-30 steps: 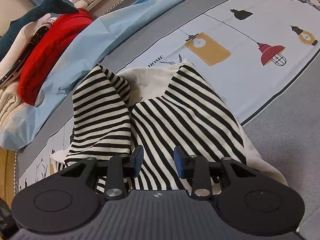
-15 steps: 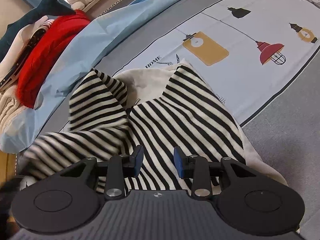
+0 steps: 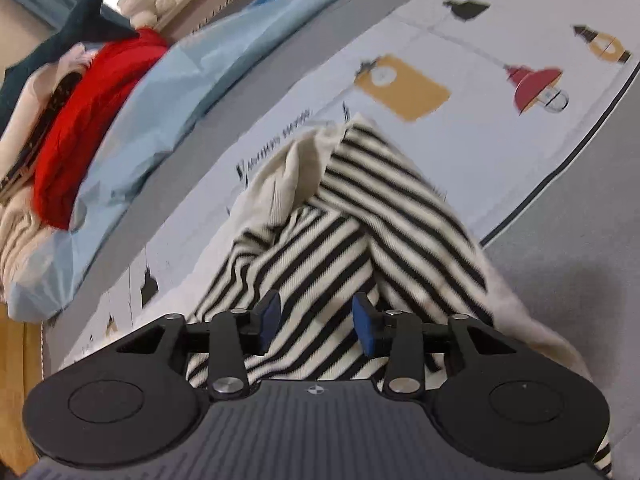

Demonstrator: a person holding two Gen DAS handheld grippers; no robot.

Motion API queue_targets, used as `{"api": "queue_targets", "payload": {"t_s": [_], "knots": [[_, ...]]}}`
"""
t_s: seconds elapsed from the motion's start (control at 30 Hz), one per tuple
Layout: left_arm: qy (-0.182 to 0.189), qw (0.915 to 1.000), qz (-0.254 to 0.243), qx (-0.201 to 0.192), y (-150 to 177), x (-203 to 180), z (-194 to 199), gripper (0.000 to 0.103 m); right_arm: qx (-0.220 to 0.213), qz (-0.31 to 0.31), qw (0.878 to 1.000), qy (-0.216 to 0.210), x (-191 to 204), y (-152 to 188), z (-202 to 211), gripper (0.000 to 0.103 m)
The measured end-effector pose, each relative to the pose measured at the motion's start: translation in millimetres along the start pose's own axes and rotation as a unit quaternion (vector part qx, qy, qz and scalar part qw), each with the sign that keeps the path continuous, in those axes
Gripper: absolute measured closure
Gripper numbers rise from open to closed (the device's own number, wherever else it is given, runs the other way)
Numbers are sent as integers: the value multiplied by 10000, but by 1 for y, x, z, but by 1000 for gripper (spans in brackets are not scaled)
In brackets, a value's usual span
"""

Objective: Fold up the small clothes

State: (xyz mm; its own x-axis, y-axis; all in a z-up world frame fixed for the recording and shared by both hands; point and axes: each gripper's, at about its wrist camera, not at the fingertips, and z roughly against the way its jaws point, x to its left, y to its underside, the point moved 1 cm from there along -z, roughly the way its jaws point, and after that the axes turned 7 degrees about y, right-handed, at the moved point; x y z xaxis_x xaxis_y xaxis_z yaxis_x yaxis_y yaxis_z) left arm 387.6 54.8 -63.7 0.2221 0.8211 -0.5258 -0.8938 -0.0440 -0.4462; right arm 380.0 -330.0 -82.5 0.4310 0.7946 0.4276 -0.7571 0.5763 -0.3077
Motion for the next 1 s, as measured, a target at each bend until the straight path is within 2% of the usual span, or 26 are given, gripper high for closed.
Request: {"api": "queue_targets", "payload": {"t_s": [0.07,0.17,0.27,0.3,0.33,0.4,0.43,0.47,0.5,0.57,0.63,0.67,0.7,0.73,0.77,0.8,0.83,0.87,0.9,0.93,0.97,1.0], "knots": [[-251,9979,536,261,1,15,-14,51,99,-2,9999,114,0,3,-6,59],[-331,9959,704,462,8,14,-27,51,90,-80,9987,495,-6,5,-13,59],[-391,9957,743,384,7,14,-37,54,84,-118,9974,708,-12,4,-19,59],[-535,9959,656,325,9,12,-36,73,110,-113,9971,738,-13,5,-22,59],[-675,9957,584,255,14,15,-34,96,165,-117,9970,746,-13,6,-25,59],[-791,9954,527,83,12,11,-32,101,236,-86,9967,772,-13,10,-31,61],[-785,9955,527,-66,11,15,-28,102,234,-18,9967,773,-11,12,-32,74],[-793,9948,540,-341,6,17,-21,102,229,50,9971,725,-9,13,-33,96],[-817,9933,554,-596,3,21,-4,102,227,86,9977,630,-6,14,-33,102],[-936,9831,599,-1455,-8,26,30,102,153,15,9995,278,-1,15,-29,102],[-907,9700,595,-2174,-14,29,61,102,19,-196,9982,-559,6,15,-16,102],[-916,9671,631,-2289,-14,31,69,102,-29,-303,9942,-1035,9,15,-10,102],[-950,9675,691,-2238,-14,35,72,102,-95,-302,9875,-1542,15,15,-1,102],[-949,9739,730,-1927,-14,40,66,101,-143,-150,9846,-1737,22,15,5,102],[-917,9823,753,-1448,-12,46,53,100,-151,73,9852,-1705,28,16,7,102],[-1015,9876,814,-874,-8,53,35,95,-99,203,9886,-1489,30,17,5,102],[-1368,9844,926,-607,-1,59,24,93,65,287,9943,-1028,28,20,-4,101],[-1579,9807,969,-625,3,62,24,92,266,312,9976,-549,22,23,-15,98],[-1517,9814,967,-678,3,61,26,91,456,315,9984,-82,16,25,-25,97],[-1309,9833,980,-801,1,58,31,83,591,189,9974,362,6,27,-34,96],[-1138,9840,1002,-939,-1,56,38,75,610,-77,9973,407,-2,27,-36,96],[-1022,9835,1043,-1070,-2,54,45,50,618,-297,9972,309,-7,25,-35,96]]}}
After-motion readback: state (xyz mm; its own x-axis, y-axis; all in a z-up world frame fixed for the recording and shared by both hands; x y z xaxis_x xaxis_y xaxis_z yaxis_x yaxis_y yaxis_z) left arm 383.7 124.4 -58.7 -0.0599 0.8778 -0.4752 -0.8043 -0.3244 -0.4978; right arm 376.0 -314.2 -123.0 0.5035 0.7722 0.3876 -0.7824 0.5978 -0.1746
